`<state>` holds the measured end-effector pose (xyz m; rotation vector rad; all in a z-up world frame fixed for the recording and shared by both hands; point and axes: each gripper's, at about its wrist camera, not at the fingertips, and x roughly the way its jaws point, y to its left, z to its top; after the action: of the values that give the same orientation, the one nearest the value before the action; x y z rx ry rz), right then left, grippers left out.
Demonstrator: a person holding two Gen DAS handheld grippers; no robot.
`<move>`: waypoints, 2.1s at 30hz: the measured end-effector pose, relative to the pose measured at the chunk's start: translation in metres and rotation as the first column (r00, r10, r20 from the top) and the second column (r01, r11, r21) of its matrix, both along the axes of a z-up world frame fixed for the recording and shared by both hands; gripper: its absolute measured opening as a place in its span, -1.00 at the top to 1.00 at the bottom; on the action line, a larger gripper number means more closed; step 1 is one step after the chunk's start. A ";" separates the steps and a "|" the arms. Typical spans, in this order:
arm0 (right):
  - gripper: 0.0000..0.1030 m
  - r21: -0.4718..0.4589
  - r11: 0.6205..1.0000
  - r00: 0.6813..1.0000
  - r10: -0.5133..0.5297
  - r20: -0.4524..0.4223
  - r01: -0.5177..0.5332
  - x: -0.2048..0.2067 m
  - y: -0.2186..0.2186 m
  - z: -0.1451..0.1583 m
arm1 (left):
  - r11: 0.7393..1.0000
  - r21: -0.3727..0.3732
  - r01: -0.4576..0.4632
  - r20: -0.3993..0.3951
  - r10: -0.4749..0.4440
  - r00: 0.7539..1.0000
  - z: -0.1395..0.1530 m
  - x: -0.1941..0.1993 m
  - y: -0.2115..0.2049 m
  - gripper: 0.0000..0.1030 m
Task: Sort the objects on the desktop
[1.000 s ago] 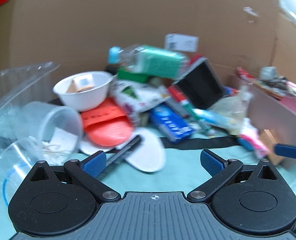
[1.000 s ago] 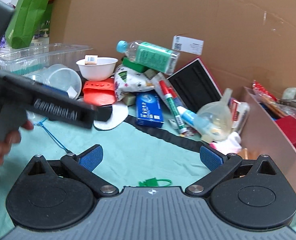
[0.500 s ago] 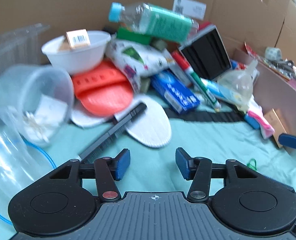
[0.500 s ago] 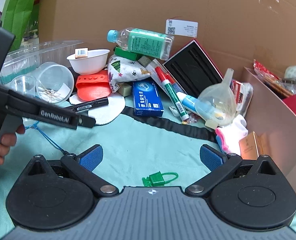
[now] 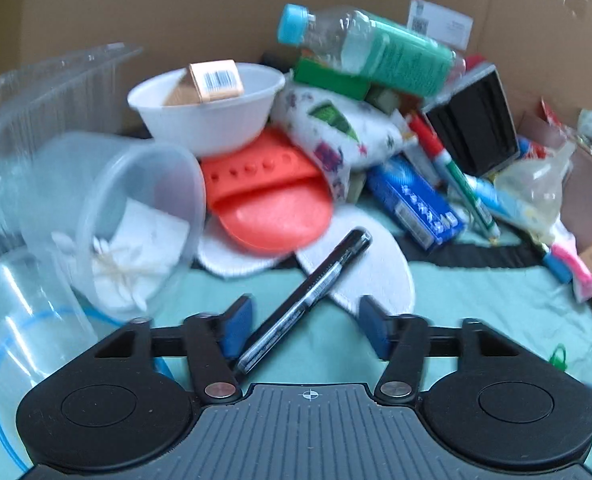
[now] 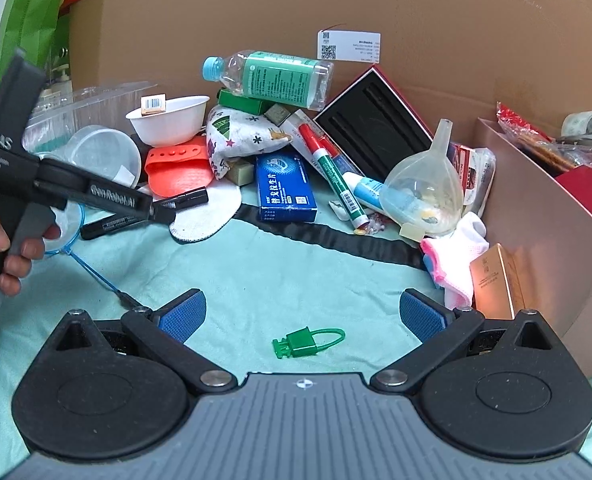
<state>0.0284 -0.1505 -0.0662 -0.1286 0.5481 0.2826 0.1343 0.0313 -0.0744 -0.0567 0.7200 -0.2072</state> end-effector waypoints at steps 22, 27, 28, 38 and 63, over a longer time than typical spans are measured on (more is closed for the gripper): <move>-0.48 0.063 0.992 0.992 0.116 -0.049 -0.113 0.001 0.026 -0.005 | 0.972 -0.191 0.138 -0.101 -0.159 0.982 0.011 -0.027 -0.040 -0.09; 0.00 0.073 0.987 0.981 0.148 -0.122 -0.140 0.006 0.034 -0.016 | 0.961 -0.211 0.177 -0.114 -0.204 0.972 0.009 -0.029 -0.047 -0.11; 0.21 0.070 0.987 0.980 0.156 -0.123 -0.148 0.005 0.033 -0.016 | 0.959 -0.214 0.185 -0.118 -0.214 0.970 0.007 -0.029 -0.051 -0.11; 0.65 -0.034 0.996 0.989 0.076 -0.126 -0.081 0.005 0.001 -0.011 | 0.958 -0.244 0.152 -0.143 -0.190 0.971 -0.001 -0.022 -0.089 -0.16; 0.62 0.028 0.999 0.999 0.034 -0.019 -0.033 -0.008 -0.011 0.008 | 0.974 -0.187 0.124 -0.053 -0.136 0.989 0.027 -0.032 -0.137 0.70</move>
<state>0.0200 -0.1617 -0.0582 -0.1085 0.5617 0.3242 0.1026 -0.1059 -0.0471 -0.1933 0.7695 -0.3990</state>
